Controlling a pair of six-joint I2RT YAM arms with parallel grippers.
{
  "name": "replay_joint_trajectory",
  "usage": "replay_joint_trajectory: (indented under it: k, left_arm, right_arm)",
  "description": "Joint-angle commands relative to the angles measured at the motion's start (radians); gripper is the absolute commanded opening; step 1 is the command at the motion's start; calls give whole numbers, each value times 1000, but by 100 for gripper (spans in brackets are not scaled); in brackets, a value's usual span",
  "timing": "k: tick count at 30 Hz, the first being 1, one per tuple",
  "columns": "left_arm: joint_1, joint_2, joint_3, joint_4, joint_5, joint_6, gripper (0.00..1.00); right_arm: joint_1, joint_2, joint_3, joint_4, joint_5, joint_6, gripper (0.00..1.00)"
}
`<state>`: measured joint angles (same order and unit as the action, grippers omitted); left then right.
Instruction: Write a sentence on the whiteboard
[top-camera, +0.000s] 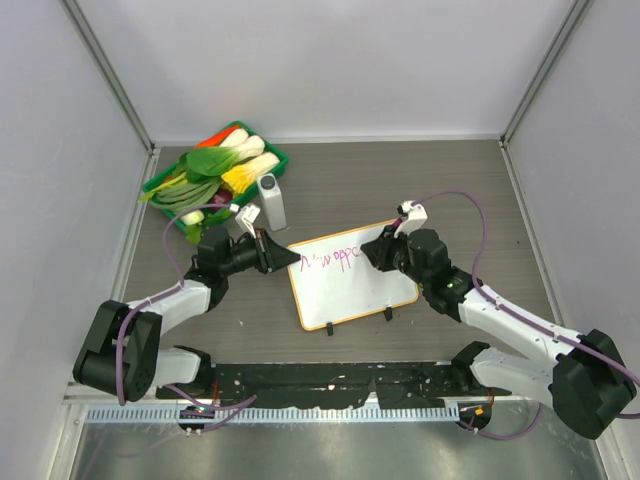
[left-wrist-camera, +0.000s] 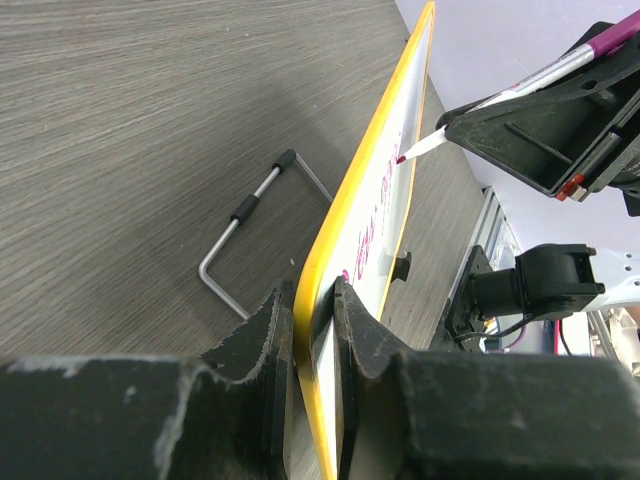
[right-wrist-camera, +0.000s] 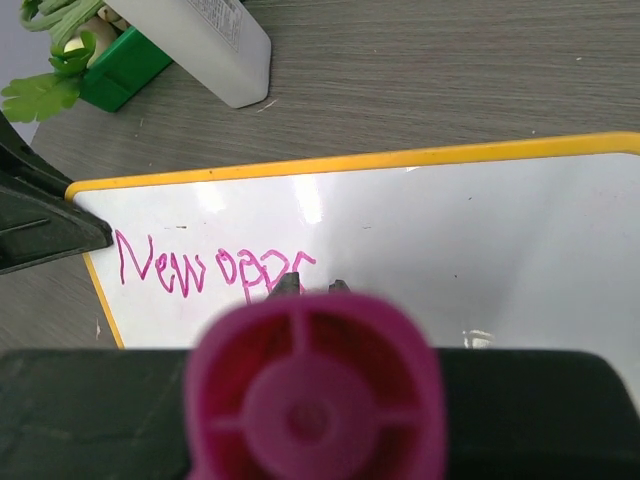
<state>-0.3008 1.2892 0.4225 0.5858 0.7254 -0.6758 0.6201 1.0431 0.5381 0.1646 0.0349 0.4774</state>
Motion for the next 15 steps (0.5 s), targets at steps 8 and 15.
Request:
replay_joint_trajectory:
  k: [8, 15]
  left_arm:
    - [-11, -10, 4, -58, -46, 81, 0]
    - [-11, -8, 2, -58, -46, 81, 0]
  right_arm:
    - [-2, 29, 66, 12, 105, -23, 1]
    - [-2, 51, 88, 23, 88, -20, 1]
